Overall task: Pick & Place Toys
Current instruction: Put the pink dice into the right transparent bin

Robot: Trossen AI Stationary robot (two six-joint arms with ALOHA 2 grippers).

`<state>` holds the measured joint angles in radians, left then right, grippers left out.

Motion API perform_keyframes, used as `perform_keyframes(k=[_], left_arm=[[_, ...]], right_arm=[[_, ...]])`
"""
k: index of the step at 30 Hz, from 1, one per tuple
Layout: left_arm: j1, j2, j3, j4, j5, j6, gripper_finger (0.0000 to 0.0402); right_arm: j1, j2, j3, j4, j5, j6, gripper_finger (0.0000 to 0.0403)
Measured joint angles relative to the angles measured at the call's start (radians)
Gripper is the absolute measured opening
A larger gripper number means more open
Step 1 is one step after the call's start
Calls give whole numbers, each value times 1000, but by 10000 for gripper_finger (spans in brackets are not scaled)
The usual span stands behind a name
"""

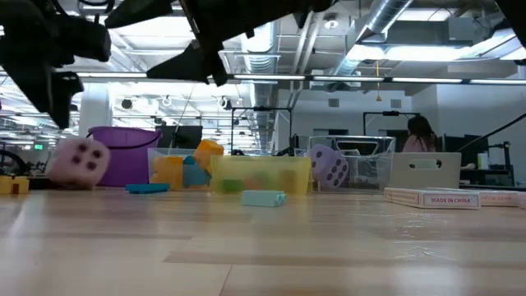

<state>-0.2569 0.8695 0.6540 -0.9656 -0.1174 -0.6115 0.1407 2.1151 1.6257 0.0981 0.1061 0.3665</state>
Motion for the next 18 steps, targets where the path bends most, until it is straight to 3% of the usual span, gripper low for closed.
perform_keyframes(k=[5, 11, 18], left_arm=[[0, 17, 25, 8, 67, -102, 296], [40, 16, 81, 0, -20, -126, 296], [186, 16, 133, -88, -63, -216, 296]], right_arm=[[-24, -2, 0, -10, -64, -75, 392], [-61, -8, 0, -9, -113, -105, 392], [-73, -8, 0, -50, -162, -114, 392]])
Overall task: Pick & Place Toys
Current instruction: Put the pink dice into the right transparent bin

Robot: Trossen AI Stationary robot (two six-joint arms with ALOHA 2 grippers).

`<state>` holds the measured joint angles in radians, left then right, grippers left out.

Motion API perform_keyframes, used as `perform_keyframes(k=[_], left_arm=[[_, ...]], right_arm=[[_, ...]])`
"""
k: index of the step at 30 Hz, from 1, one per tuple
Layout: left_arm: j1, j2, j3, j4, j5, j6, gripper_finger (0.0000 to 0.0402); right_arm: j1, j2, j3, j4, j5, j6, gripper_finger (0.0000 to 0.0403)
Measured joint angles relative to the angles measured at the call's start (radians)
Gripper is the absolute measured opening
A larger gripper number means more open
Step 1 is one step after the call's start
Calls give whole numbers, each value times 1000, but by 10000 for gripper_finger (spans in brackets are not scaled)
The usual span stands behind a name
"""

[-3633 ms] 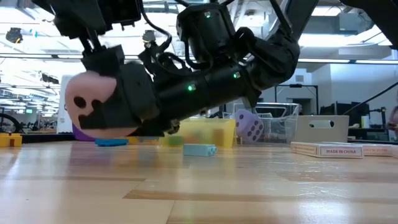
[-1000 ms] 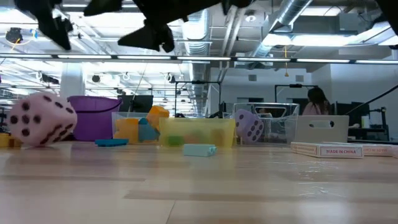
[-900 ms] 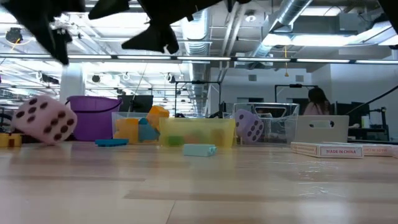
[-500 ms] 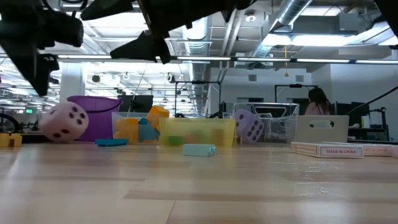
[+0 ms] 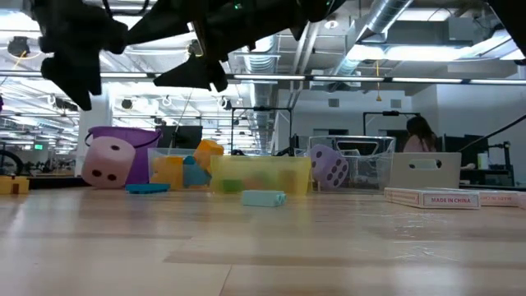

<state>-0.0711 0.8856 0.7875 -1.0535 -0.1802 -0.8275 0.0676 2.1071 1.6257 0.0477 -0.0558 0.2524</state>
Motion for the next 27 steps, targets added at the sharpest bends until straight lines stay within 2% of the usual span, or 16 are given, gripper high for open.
perform_keyframes(k=[7, 10, 14, 19, 27], left_arm=[[178, 2, 12, -88, -250, -1, 296], [265, 24, 12, -96, -314, -1, 296], [382, 89, 12, -96, -319, -2, 296], [493, 202, -18, -96, -319, -104, 296], [534, 319, -31, -82, -319, -246, 296]], right_arm=[[-3, 0, 0, -7, 0, -40, 392], [-10, 0, 0, -7, 1, -40, 392], [-22, 0, 0, -11, 2, -43, 392], [-37, 0, 0, -20, 3, -43, 392], [-38, 0, 0, -89, 3, -43, 392]])
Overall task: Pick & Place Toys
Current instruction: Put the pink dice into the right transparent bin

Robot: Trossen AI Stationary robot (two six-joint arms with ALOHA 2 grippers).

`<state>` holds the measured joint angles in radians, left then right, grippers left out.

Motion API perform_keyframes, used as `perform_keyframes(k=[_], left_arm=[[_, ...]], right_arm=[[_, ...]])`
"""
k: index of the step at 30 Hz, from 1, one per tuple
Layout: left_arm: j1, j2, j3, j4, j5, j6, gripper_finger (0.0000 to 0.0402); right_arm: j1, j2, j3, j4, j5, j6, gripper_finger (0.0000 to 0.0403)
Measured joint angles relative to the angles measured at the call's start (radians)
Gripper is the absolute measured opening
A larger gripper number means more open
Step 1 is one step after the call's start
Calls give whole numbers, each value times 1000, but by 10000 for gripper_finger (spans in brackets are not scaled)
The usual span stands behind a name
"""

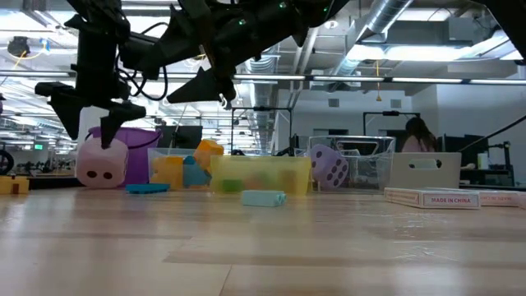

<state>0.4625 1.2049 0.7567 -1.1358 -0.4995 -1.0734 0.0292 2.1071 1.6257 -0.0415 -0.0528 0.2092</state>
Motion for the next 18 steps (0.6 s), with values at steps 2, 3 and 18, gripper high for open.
perform_keyframes(k=[2, 3, 18], left_arm=[[0, 7, 0, 18, 0, -18, 296], [0, 8, 0, 30, 0, -30, 296], [0, 8, 0, 70, -82, -87, 296]], right_arm=[[0, 0, 0, -10, -1, 0, 392], [0, 0, 0, -13, -2, 0, 392], [3, 0, 0, -72, -3, 0, 392]])
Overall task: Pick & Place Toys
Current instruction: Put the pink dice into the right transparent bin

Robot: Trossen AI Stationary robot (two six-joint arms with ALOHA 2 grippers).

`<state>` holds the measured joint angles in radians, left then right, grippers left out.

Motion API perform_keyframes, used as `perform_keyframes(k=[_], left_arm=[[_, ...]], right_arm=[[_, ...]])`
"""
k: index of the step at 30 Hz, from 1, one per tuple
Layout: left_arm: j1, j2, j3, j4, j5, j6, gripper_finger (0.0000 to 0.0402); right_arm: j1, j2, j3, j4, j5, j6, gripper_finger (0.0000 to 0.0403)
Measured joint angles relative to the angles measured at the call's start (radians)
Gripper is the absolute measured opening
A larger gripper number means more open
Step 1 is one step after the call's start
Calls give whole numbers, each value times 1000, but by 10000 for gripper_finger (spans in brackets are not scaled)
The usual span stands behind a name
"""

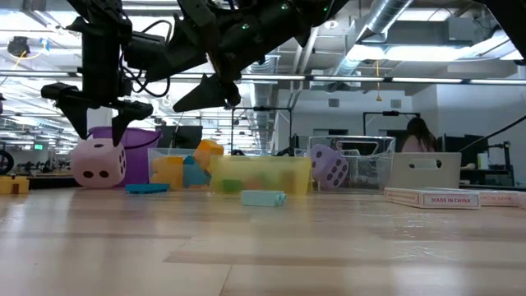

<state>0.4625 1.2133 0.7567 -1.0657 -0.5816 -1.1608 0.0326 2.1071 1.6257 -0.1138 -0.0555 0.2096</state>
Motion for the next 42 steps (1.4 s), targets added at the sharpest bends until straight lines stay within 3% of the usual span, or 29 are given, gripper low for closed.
perform_keyframes(k=[7, 13, 17, 22, 28, 37, 39, 42], left_arm=[[0, 0, 0, 0, -64, -1, 296], [8, 0, 0, 22, -188, 0, 296], [28, -1, -15, 92, -177, 4, 296], [52, -3, -118, 212, -145, 26, 296], [50, -5, -158, 222, -139, -8, 296], [-61, -91, -159, 142, -19, -31, 296], [-105, -132, -158, 85, 66, -67, 296], [-181, -197, -163, 36, 305, -136, 296]], right_arm=[[1, 0, 0, -18, 0, 0, 392], [1, 0, 0, -18, 0, 0, 392], [6, 0, 0, -17, 0, 0, 392], [13, 0, 0, -17, 0, 0, 392], [26, 0, 0, -27, 0, 0, 392], [26, 0, 0, -28, 0, 0, 392], [26, 0, 0, -28, 0, 0, 392], [26, 0, 0, -29, 0, 0, 392]])
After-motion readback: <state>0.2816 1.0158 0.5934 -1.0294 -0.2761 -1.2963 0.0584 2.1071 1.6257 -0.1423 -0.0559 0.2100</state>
